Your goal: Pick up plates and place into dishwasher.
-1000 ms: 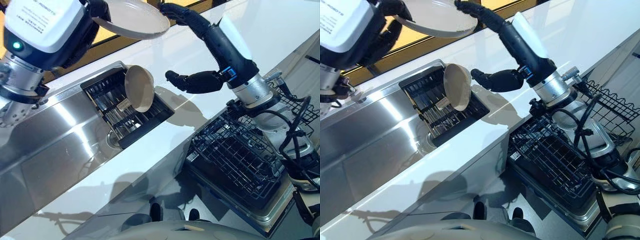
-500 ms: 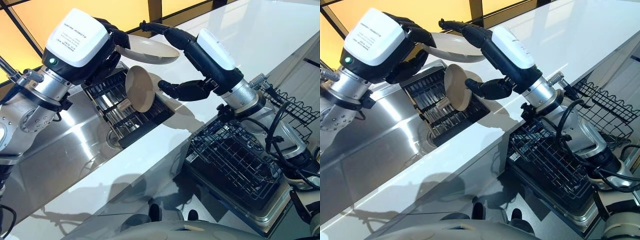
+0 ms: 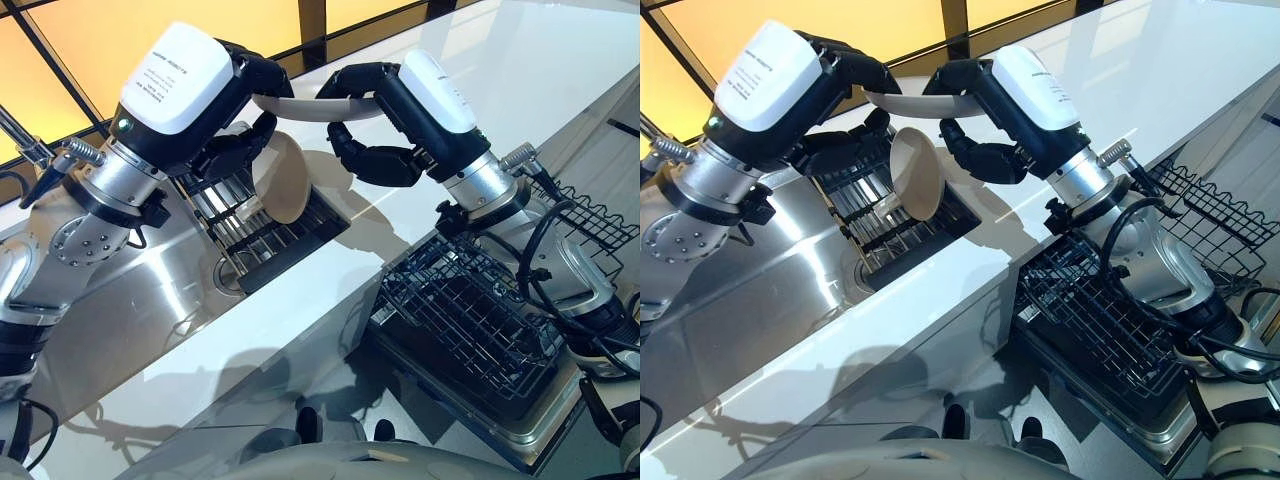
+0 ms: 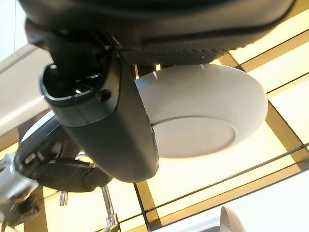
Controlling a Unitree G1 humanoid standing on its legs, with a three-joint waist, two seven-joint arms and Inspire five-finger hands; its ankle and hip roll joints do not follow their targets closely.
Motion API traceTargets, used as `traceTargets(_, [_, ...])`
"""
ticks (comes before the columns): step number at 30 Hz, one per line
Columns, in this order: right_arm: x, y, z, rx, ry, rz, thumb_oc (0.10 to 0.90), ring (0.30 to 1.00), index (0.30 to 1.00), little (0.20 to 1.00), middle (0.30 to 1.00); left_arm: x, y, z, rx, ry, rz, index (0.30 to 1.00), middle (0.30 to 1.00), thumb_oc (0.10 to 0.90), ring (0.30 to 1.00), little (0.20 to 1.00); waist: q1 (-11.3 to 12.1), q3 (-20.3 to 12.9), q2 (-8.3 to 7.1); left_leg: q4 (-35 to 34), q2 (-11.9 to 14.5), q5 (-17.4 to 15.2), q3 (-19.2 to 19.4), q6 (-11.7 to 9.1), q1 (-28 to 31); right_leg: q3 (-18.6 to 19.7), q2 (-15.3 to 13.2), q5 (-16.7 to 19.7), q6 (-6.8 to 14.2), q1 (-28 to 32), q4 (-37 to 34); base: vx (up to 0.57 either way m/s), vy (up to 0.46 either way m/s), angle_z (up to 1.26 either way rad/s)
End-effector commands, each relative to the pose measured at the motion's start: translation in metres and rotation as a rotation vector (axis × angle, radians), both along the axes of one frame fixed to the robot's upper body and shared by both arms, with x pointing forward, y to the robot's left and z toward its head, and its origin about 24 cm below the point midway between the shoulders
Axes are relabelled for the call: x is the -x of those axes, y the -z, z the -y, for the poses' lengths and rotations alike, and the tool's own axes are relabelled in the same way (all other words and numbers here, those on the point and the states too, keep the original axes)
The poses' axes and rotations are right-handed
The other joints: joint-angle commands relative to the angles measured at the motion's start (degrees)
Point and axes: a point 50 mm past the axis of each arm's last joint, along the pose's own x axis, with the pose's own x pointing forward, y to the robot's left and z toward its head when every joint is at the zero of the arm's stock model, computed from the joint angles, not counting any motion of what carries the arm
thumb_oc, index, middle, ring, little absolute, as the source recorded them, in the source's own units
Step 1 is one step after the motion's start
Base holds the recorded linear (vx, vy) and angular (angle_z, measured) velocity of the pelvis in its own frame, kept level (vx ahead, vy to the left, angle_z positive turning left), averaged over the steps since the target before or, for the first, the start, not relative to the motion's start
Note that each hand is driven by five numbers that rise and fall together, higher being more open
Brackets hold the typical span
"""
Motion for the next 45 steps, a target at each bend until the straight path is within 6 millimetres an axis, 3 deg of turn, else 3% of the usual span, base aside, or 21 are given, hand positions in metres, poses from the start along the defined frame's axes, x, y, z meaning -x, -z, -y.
traceTargets(1, [0.0,-0.025,0.0,-0.088,-0.006,0.08,0.1,0.3,0.3,0.2,0.3,0.032,-0.046,0.013,0.138,0.261,0.28,0.3,0.3,0.1,0.3,0.2,-0.1,-5.8,-0.2,0.1,-2.1,-7.6,0.9,0.7,2.0,-0.3,6.3,-9.2,-1.5,-1.4,7.9,0.0,0.005,0.07])
traceTargets(10, [-0.008,-0.022,0.02,-0.174,0.123,0.159,0.1,0.3,0.3,0.2,0.3,0.042,-0.043,0.009,0.304,0.429,0.259,0.3,0.3,0.1,0.3,0.2,-0.3,-5.7,-0.07,0.1,-2.0,-7.6,1.0,0.5,2.1,-0.2,6.3,-8.9,-1.4,-1.2,7.4,0.0,0.008,0.02])
traceTargets(11, [-0.009,-0.022,0.025,-0.198,0.156,0.181,0.1,0.3,0.3,0.2,0.3,0.039,-0.042,0.006,0.351,0.426,0.231,0.9,0.9,0.8,0.9,0.9,-0.3,-5.7,-0.06,0.1,-2.0,-7.6,1.0,0.5,2.1,-0.2,6.3,-8.8,-1.4,-1.2,7.4,0.0,0.0,0.0])
traceTargets(16, [-0.009,-0.025,0.063,-0.367,0.32,0.32,0.1,0.3,0.3,0.2,0.3,0.021,-0.028,-0.012,0.422,0.268,0.135,0.9,0.9,0.8,0.9,0.9,-0.6,-5.3,0.05,0.1,-1.9,-7.8,1.3,0.5,2.3,0.3,6.5,-8.5,-1.2,-1.0,6.9,0.01,0.0,0.0])
traceTargets(23, [0.003,-0.02,0.139,-0.602,0.656,0.494,0.1,0.3,0.3,0.2,0.3,0.004,-0.009,-0.057,0.361,-0.104,0.096,0.9,0.9,0.8,0.9,0.9,-1.4,-4.8,0.31,0.2,-1.9,-8.8,2.0,0.9,3.0,1.0,6.5,-8.8,-0.9,-0.5,6.6,0.03,-0.008,0.0])
traceTargets(28, [0.016,-0.007,0.187,-0.698,0.875,0.455,0.1,0.3,0.3,0.2,0.3,-0.001,0.004,-0.084,0.333,-0.254,-0.024,0.9,0.9,0.8,0.9,0.9,-2.2,-4.5,0.48,0.4,-1.9,-9.2,2.9,1.3,3.4,1.6,6.5,-8.9,-0.7,-0.7,7.1,0.04,-0.028,-0.02])
traceTargets(29, [0.016,-0.006,0.189,-0.7,0.89,0.453,0.1,0.3,0.3,0.2,0.3,-0.002,0.005,-0.084,0.33,-0.259,-0.032,0.9,0.9,0.8,0.9,0.9,-2.2,-4.5,0.5,0.4,-1.9,-9.2,3.0,1.3,3.5,1.6,6.5,-8.9,-0.7,-0.7,7.2,0.05,-0.026,-0.06])
traceTargets(33, [0.027,0.019,0.228,-0.742,1.053,0.326,0.1,0.3,0.3,0.2,0.3,-0.004,0.013,-0.104,0.279,-0.374,-0.088,0.9,0.9,0.8,0.9,0.9,-3.5,-3.8,0.94,0.5,-1.8,-9.6,3.9,1.5,4.0,2.6,6.5,-8.9,-0.4,-1.0,7.7,0.09,-0.039,-0.17])
traceTargets(37, [0.032,0.041,0.245,-0.776,1.094,0.185,0.1,0.3,0.3,0.2,0.3,-0.008,0.015,-0.115,0.227,-0.455,-0.126,0.9,0.9,0.8,0.9,0.9,-4.6,-3.1,1.49,0.7,-1.8,-9.8,4.7,1.7,4.4,3.3,6.6,-8.8,-0.2,-1.3,8.1,0.12,-0.054,-0.2])
traceTargets(45, [0.012,0.063,0.238,-0.547,1.079,-0.03,0.1,0.3,0.3,0.2,0.3,-0.019,0.005,-0.123,0.12,-0.563,-0.138,0.9,0.9,0.8,0.9,0.9,-5.5,-0.4,2.98,2.6,-1.6,-10.2,5.9,1.7,3.0,2.3,6.0,-9.6,-0.4,-3.9,11.3,0.1,-0.05,-0.15])
